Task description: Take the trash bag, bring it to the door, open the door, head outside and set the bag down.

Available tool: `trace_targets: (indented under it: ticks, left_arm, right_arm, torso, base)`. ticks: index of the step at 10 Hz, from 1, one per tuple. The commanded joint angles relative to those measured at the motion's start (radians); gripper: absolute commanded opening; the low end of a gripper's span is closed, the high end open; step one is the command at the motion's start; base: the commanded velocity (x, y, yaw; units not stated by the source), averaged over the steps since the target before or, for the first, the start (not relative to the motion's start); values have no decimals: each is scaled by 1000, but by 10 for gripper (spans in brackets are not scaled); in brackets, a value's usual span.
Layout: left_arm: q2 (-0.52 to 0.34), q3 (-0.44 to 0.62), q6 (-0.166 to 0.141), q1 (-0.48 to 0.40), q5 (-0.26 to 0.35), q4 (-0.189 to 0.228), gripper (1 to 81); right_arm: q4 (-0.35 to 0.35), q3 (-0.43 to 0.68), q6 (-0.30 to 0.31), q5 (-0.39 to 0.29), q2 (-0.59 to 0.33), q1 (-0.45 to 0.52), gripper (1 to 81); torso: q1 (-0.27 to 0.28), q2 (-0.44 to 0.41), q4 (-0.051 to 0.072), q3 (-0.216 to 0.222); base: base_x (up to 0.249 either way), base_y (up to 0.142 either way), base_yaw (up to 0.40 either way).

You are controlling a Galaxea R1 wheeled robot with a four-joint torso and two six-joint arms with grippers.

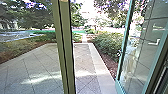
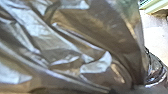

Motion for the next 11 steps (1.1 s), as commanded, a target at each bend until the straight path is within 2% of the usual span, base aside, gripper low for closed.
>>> trace_targets:
  ticks: [1, 10, 11]
  left_arm:
    - [-7, -3, 10, -57, 52, 9, 10]
    - [-7, -3, 10, -53, 51, 9, 10]
    - [-7, -3, 10, -53, 51, 10, 10]
  right_arm:
    - [-8, 9, -4, -57, 18, 39, 811]
    - [-9, 7, -6, -57, 15, 22, 811]
    - [-27, 7, -6, -57, 9, 10, 811]
  torso:
    - [0, 0, 0, 0]
    - [0, 0, 0, 0]
    - [0, 0, 0, 0]
  base:
    - [0, -103, 0]
    - [0, -96, 0]
    - [0, -96, 0]
